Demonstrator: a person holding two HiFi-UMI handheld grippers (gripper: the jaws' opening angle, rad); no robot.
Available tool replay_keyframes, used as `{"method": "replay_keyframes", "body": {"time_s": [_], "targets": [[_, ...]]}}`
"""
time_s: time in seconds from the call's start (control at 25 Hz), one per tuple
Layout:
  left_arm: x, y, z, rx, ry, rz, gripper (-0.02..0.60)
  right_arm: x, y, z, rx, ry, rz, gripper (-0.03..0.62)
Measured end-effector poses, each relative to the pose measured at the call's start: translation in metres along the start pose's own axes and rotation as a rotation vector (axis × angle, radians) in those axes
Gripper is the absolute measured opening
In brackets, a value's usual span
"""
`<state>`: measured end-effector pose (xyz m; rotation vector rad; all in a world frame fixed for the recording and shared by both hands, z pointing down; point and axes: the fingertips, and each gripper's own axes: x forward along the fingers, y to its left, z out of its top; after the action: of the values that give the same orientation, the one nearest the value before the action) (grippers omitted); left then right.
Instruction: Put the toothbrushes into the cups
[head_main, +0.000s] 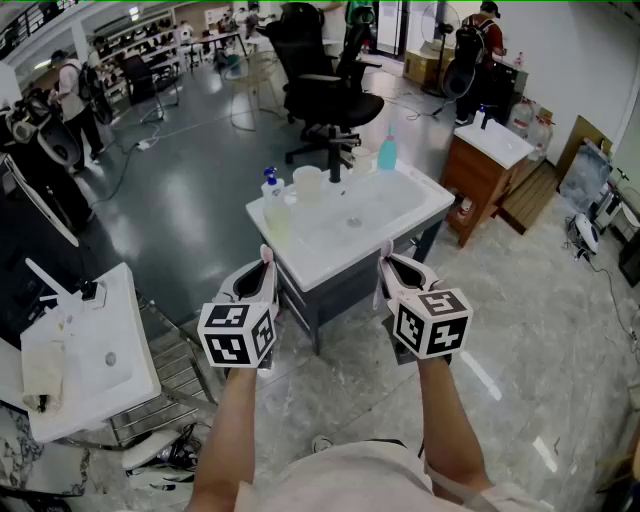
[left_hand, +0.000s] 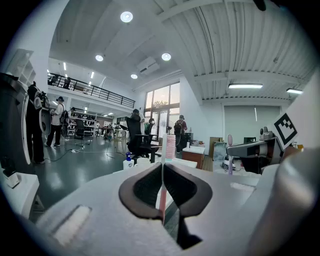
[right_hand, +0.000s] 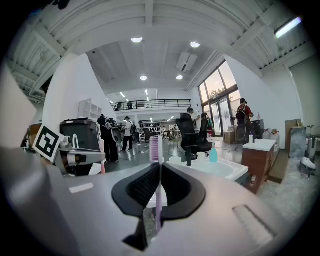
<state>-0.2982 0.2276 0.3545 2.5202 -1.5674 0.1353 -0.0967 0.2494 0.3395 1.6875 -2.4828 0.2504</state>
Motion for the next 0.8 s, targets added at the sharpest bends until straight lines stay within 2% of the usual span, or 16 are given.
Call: {"method": "replay_keyframes", "body": {"time_s": [0.32,0.8], "targets": [[0.007,0.010,-0.003,0.007,0.011,0.000,0.015,0.009,0.002,-0.001,0.006,-0.001,-0.004,0.015],[0.036,0.003,-0.010,0.012,0.022,-0.033,0.015,0.019,-0.017,-0.010,0.014,0.006,-0.019,0.015]]}}
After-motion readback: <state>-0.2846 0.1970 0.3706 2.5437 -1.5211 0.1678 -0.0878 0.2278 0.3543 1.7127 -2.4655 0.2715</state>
